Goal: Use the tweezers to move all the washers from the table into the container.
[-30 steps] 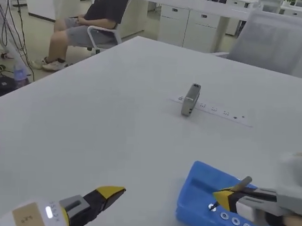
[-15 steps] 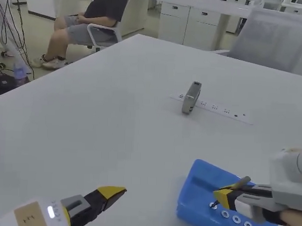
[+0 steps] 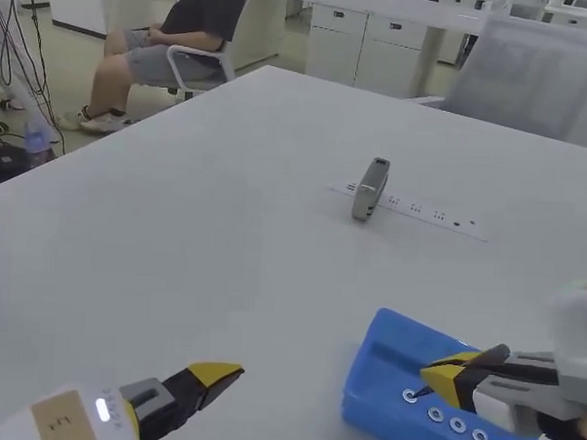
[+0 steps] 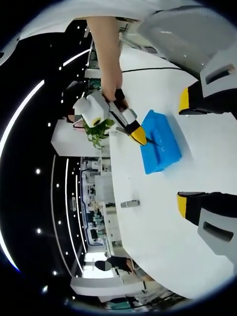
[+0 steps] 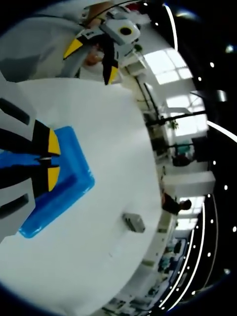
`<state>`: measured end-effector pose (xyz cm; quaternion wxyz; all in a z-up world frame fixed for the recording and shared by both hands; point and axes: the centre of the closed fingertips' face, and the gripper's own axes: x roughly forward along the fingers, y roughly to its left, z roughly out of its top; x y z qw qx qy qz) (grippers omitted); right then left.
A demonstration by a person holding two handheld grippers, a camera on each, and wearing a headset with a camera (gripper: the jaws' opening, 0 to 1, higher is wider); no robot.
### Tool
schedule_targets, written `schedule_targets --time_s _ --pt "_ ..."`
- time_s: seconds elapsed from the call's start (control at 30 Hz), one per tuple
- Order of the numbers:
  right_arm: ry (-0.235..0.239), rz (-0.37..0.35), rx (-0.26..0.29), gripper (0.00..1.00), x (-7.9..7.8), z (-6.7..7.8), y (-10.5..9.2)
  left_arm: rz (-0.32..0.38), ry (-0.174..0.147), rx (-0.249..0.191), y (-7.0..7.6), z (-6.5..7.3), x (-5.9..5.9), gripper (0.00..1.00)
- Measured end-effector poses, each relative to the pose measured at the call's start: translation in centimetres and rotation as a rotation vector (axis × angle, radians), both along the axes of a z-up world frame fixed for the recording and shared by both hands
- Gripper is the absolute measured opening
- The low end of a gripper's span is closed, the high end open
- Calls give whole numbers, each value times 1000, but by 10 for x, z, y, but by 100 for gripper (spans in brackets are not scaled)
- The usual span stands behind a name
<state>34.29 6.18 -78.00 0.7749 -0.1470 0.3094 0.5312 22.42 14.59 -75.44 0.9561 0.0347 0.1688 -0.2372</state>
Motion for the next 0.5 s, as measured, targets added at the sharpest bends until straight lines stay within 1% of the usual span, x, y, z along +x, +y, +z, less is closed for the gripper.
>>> schedule_targets --time_s 0.07,0.17,0.23,0.3,0.4,0.43,0.47,0.5 --pt "-8 15 6 2 -9 8 0 0 2 5 0 -1 0 62" --pt "-16 38 11 2 -21 16 -2 -1 3 9 1 -1 0 62" --pt "-18 52 11 2 -28 19 -4 -2 2 8 0 -1 0 62" --pt "-10 70 2 3 -38 19 -6 -3 3 10 1 -1 0 62" --pt "24 118 -42 3 -59 11 -13 -4 5 14 1 -2 -1 61" --pt "34 145 -79 3 -68 4 -18 -5 6 15 1 -2 -1 61" --pt "35 170 -130 3 -76 -4 -24 -5 7 15 0 -2 -1 61" --pt "37 178 -147 3 -78 -7 -26 -5 6 15 0 -2 -1 61"
